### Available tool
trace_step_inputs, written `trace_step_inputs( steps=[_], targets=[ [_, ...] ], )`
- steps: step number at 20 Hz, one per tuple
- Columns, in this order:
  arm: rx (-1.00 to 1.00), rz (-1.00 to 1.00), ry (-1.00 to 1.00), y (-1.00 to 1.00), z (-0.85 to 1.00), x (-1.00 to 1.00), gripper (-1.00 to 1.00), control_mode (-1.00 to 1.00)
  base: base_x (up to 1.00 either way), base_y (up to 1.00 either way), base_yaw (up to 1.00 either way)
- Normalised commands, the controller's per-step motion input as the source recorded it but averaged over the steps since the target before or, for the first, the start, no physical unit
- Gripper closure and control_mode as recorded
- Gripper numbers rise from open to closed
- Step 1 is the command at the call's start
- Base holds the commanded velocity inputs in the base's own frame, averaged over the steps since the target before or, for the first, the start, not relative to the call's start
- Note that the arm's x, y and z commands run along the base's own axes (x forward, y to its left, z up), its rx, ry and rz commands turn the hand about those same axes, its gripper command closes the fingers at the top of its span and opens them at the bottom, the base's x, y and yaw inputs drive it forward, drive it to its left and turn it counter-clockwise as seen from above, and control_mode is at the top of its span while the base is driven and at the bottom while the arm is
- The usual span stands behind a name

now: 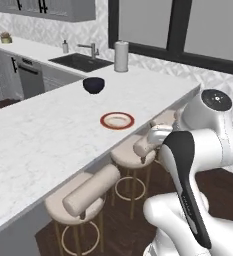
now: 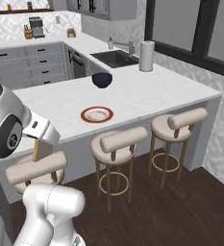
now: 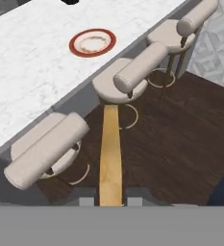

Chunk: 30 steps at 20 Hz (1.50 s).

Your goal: Start the toaster. Once the lever pops up, take the bread to the plate on the dining counter.

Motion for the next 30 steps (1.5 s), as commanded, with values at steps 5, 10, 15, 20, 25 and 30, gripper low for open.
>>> trace_step_inputs(
  steps=[5, 10, 15, 20, 25, 30],
  targets=[
    [0.00, 0.00, 0.00, 0.00, 0.00, 0.00, 1.00, 1.00, 0.57, -0.95, 0.42],
    [0.00, 0.00, 0.00, 0.00, 0.00, 0.00, 1.00, 1.00, 0.57, -0.81, 0.48],
    [0.00, 0.00, 0.00, 0.00, 0.00, 0.00, 1.00, 1.00, 0.55, -0.65, 0.53],
    [0.00, 0.00, 0.00, 0.00, 0.00, 0.00, 1.00, 1.00, 0.63, -0.36, 0.62],
    [0.00, 0.00, 0.00, 0.00, 0.00, 0.00, 1.00, 1.00, 0.71, -0.48, 0.56],
    [0.29, 0.34, 0.11, -0.86, -0.23, 0.96, 1.00, -1.00, 0.00, 0.00, 0.00]
  ],
)
